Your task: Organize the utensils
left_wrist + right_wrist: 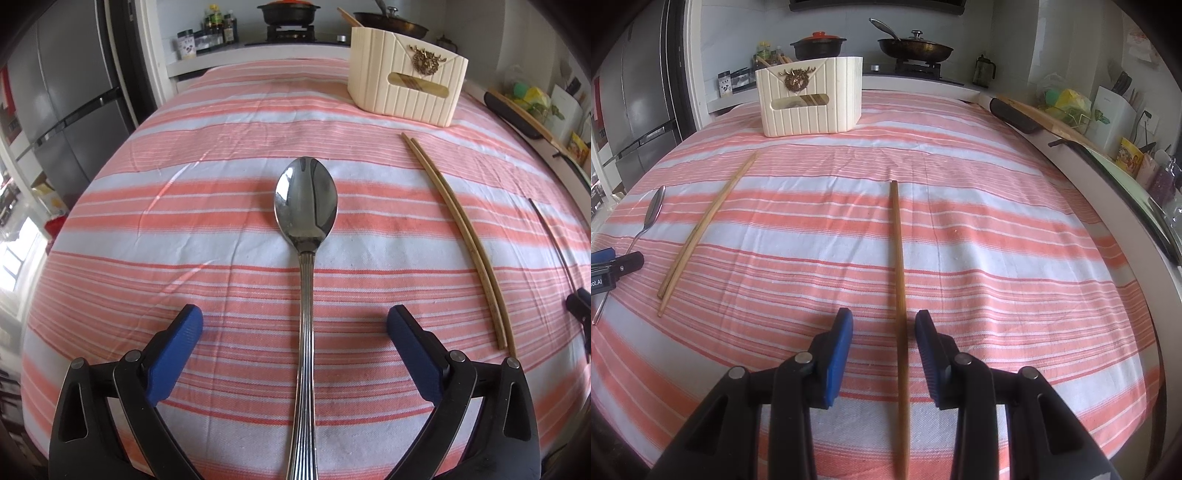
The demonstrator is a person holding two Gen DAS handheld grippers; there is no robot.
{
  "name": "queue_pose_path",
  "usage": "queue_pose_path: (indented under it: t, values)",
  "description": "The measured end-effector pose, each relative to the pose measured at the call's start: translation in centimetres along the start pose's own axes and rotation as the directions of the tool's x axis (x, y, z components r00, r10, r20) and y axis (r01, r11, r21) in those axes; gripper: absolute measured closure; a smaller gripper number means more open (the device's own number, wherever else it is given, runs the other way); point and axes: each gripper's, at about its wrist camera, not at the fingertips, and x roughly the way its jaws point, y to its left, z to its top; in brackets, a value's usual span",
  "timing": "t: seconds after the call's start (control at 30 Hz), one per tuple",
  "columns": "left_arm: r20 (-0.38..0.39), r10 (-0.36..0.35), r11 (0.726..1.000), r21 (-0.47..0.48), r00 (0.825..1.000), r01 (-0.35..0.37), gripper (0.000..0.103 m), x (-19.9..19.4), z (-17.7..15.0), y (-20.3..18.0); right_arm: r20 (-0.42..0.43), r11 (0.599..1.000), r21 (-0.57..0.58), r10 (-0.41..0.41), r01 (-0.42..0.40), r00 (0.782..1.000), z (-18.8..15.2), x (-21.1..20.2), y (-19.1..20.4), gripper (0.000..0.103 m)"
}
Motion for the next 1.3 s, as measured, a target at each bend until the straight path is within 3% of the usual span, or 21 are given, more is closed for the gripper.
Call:
queue_pose_path:
  t: [0.23, 0.47, 0.77, 0.97, 1.07, 1.13, 1.2, 1.3]
  values:
    - [-0.046, -0.072, 0.996, 0.049, 0.996, 0.074, 0.002, -0.1, 0.4, 0.6, -0.044, 1.000, 0.017, 0.013, -0.013, 0.999, 0.6, 0.3, -0.3, 0.067]
    - [-0.047, -0.180, 0.984, -0.002, 0.983, 0.180, 0.002, -0.5, 3.1, 2.8, -0.140, 0.990, 0.078, 0.126, -0.115, 0.982, 1.7, 0.7, -1.7, 0.061]
    - [-0.117, -0.105, 0.989, 0.094, 0.988, 0.116, 0.004, 3.3, 6.4, 1.1, -0.220, 0.976, 0.079, 0.214, -0.201, 0.952, 4.3, 2.8, -3.0, 0.061]
    - [-0.143, -0.089, 0.985, 0.137, 0.986, 0.108, 0.005, 4.4, 6.6, 0.2, -0.286, 0.977, -0.041, 0.189, -0.209, 0.939, 6.8, 5.1, -1.8, 0.059]
    - [-0.152, -0.105, 0.981, 0.145, 0.983, 0.128, 0.016, 4.6, 7.3, -0.5, -0.310, 0.973, -0.079, 0.185, -0.219, 0.933, 9.2, 7.1, -1.1, 0.059]
    - [-0.151, -0.117, 0.980, 0.144, 0.982, 0.139, 0.032, 4.5, 7.9, -0.7, -0.319, 0.974, -0.077, 0.178, -0.213, 0.931, 10.8, 8.2, -1.0, 0.064]
    - [-0.139, -0.112, 0.980, 0.148, 0.984, 0.133, 0.061, 4.4, 8.3, -0.6, -0.320, 0.977, -0.087, 0.156, -0.192, 0.935, 12.0, 9.0, -1.1, 0.082]
    - [-0.134, -0.141, 0.980, 0.119, 0.981, 0.157, 0.061, 4.4, 8.5, -0.1, -0.317, 0.980, -0.063, 0.159, -0.188, 0.935, 12.9, 9.6, -1.5, 0.096]
